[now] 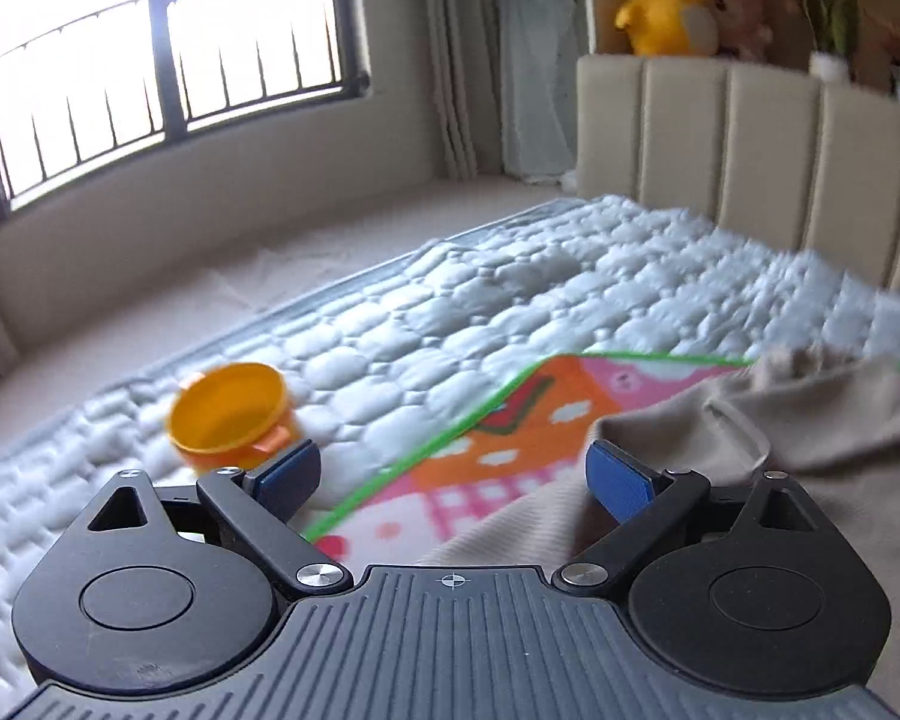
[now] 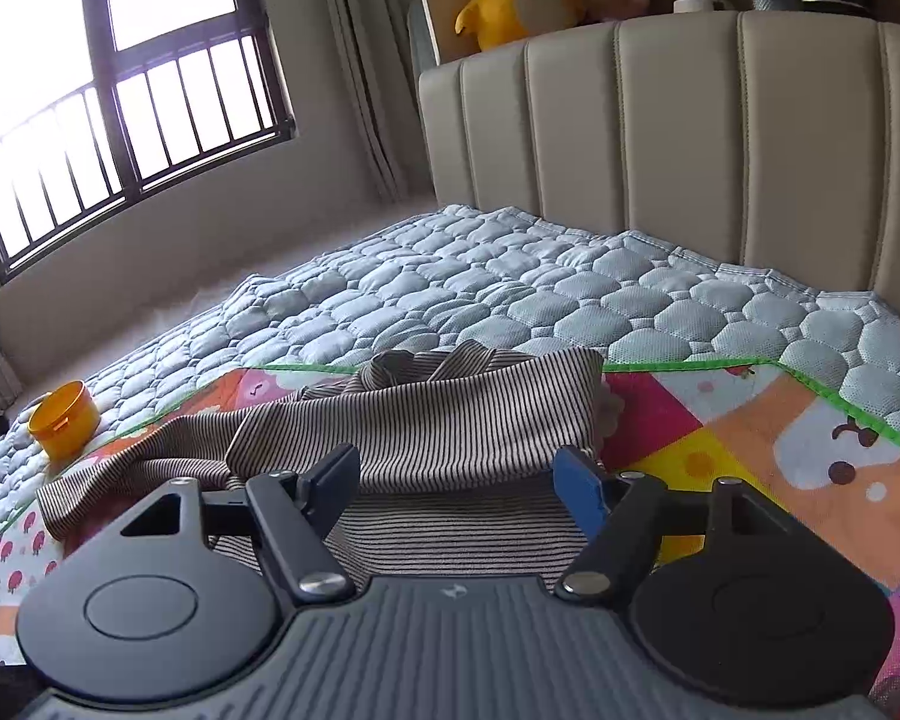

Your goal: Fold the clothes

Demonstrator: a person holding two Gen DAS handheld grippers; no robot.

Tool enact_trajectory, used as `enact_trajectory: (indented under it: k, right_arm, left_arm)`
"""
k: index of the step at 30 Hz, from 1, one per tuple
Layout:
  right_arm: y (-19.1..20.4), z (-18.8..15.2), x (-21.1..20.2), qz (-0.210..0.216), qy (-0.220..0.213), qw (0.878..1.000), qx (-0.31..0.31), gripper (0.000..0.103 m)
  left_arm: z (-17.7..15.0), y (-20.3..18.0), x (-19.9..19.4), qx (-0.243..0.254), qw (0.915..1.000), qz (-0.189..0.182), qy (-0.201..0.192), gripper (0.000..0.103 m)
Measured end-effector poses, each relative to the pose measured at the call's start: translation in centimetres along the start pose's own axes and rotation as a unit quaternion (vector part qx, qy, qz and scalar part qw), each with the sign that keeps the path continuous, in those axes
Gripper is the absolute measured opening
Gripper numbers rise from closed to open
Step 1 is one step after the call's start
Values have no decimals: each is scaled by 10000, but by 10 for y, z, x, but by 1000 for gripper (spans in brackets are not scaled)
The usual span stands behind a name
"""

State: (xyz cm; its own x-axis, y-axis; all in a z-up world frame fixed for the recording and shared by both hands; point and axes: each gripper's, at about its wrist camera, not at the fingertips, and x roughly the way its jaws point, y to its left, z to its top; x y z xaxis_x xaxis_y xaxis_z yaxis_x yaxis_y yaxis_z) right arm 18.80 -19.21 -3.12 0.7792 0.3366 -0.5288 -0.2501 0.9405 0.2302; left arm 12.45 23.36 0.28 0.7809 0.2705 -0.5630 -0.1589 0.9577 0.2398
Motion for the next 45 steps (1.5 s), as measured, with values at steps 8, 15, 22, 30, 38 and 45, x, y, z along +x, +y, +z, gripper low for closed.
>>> enact_trajectory:
  k: [8, 15, 22, 30, 38, 45]
  right_arm:
    - [3, -2, 4, -100, 110, 9999, -23, 72]
    - [7, -12, 19, -183, 358, 9990, -187, 72]
    - [0, -17, 31, -256, 548, 9981, -67, 72]
    - [2, -20, 32, -248, 582, 9980, -80, 74]
    - [3, -19, 30, -225, 576, 9981, -54, 74]
    - [-5, -11, 24, -197, 438, 9986, 229, 76]
  left_arm:
    - [-74, -52, 11, 3165, 9485, -133, 73, 83]
    - [-96, -84, 51, 3979, 9173, 27, -154, 58]
    - [-16, -8, 88, 1572, 9852, 667, 141, 34]
    - [1, 112, 95, -2743, 9590, 3, 716, 69]
    - [-62, 61, 130, -5052, 8303, -1831, 1480, 75]
    - [-70, 37, 158, -5364, 8261, -973, 1431, 82]
